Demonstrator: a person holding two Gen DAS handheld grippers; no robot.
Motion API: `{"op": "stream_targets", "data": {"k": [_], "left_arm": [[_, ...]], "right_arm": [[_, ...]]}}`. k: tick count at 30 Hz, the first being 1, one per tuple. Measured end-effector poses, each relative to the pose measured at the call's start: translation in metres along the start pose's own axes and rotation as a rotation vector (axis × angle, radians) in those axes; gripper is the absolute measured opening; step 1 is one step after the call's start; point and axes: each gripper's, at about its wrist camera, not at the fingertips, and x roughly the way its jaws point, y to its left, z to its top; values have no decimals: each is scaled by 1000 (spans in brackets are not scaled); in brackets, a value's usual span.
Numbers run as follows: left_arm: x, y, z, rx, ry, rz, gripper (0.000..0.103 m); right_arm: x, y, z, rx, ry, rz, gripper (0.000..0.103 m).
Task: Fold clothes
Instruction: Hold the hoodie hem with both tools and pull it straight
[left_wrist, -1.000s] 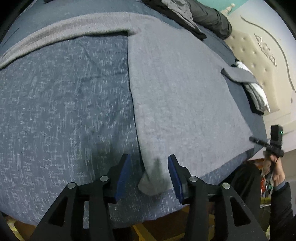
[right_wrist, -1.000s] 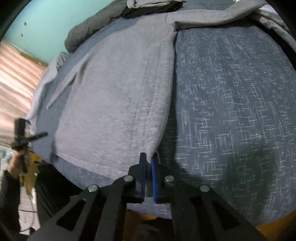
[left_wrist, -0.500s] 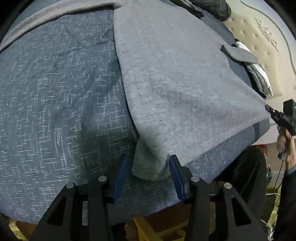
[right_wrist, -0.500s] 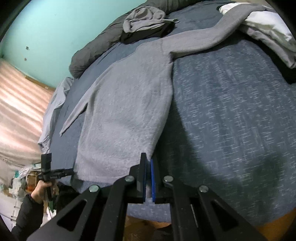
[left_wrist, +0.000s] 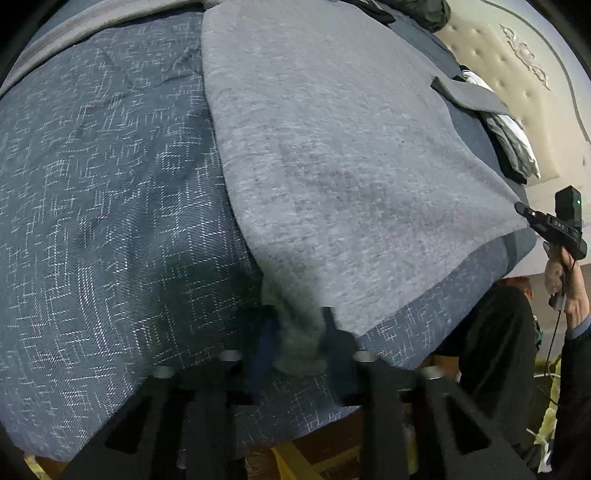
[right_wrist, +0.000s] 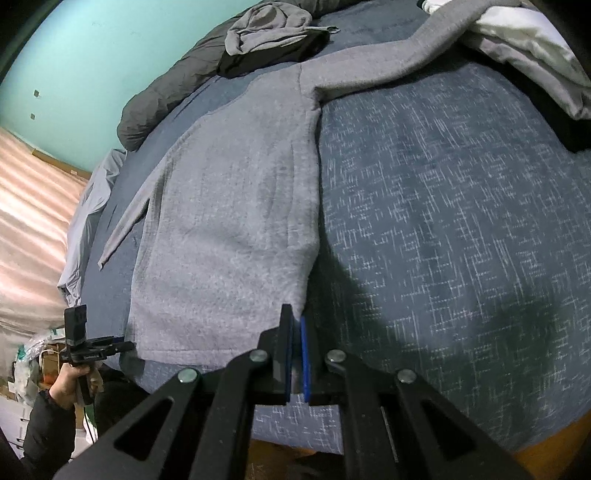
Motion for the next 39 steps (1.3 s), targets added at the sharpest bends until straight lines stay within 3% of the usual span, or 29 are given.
{"op": "stream_targets", "data": {"k": [3, 9, 14, 23, 27, 29, 30, 31, 35, 38, 39], "left_arm": [[-13, -2, 0, 14, -24, -32, 9], [-67, -17, -3, 59, -88, -82, 7], [-101, -17, -2, 67, -133, -67, 7], [-56, 1, 7, 7, -95, -25, 7], [-46, -1, 11, 9, -84, -28, 7], [-41, -15, 12, -3, -90, -23, 7], [-43, -13, 10, -2, -91, -23, 7], [-45, -12, 7, -1, -92, -23, 7], [-50, -10, 6, 1, -94, -21, 7], [-58, -7, 1, 8, -98, -22, 7], [-60, -8, 0, 11, -100, -21, 7]], "right_arm": [[1, 0, -2, 2, 7, 4, 3], [-17, 14, 2, -53, 12, 17, 3], [-43, 32, 6, -125, 18, -4, 3], [-12, 12, 2, -77, 31, -81, 3], [-1, 2, -10, -55, 73, -46, 4], [5, 1, -16, -66, 113, -38, 18], [8, 1, -20, -75, 121, -51, 40], [10, 0, -22, -79, 122, -51, 55], [20, 1, -29, -92, 116, -2, 56], [33, 13, -34, -183, 137, -23, 55], [38, 17, -37, -222, 149, -43, 47]]}}
